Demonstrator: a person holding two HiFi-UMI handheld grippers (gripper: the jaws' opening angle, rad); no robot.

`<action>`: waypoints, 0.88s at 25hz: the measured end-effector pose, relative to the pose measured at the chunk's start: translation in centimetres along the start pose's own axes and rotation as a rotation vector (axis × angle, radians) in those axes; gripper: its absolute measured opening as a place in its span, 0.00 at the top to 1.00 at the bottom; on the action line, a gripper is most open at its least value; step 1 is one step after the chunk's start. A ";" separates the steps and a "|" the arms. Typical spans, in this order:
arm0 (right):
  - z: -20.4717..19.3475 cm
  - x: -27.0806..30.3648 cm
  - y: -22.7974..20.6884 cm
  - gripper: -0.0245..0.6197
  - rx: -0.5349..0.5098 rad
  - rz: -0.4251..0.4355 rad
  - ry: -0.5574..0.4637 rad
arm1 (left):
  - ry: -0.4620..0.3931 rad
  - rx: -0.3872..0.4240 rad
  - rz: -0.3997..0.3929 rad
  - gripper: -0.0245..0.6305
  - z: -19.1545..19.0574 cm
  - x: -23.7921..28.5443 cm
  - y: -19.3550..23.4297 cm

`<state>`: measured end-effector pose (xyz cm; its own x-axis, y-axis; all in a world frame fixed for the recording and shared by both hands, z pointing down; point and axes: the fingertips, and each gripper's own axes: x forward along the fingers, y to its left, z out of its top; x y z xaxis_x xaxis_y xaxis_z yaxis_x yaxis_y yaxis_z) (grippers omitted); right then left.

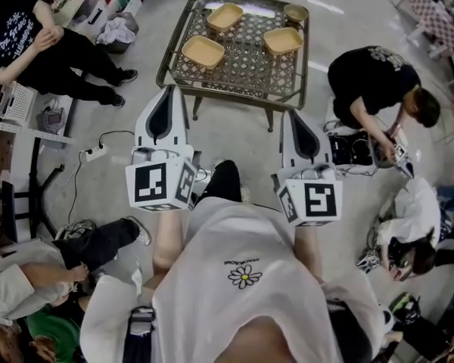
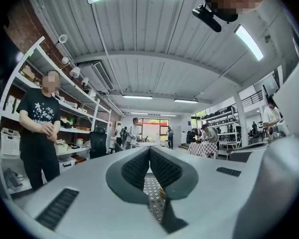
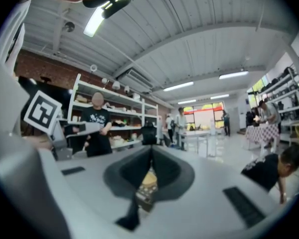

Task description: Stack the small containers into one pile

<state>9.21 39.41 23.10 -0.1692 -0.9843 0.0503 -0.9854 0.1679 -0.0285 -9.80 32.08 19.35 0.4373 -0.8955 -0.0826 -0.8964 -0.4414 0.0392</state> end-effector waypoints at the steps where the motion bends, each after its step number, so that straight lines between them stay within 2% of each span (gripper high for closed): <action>1: 0.1 0.3 -0.2 0.91 0.006 0.005 -0.002 | -0.002 -0.002 0.004 0.92 -0.1 0.4 0.2; 6: 0.3 2.6 -1.4 0.91 0.009 0.015 -0.012 | -0.026 -0.007 0.016 0.92 -0.4 3.6 1.3; 11: -0.5 7.7 -1.7 0.91 -0.009 0.016 0.000 | -0.025 -0.027 0.017 0.92 -1.9 8.5 4.4; 14: -0.5 11.4 -2.3 0.91 -0.007 0.012 0.011 | -0.019 -0.030 0.020 0.92 -2.4 11.9 6.1; 18: -0.9 17.4 -2.9 0.91 0.024 -0.019 0.040 | 0.030 -0.005 0.015 0.92 -4.0 17.0 9.4; 22: -0.4 24.2 -3.2 0.91 0.026 -0.052 0.059 | 0.024 -0.046 -0.024 0.92 -4.2 22.9 13.5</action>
<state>8.24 15.12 24.77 -0.1197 -0.9866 0.1108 -0.9921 0.1147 -0.0501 -11.57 5.37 22.14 0.4611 -0.8854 -0.0598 -0.8816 -0.4647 0.0831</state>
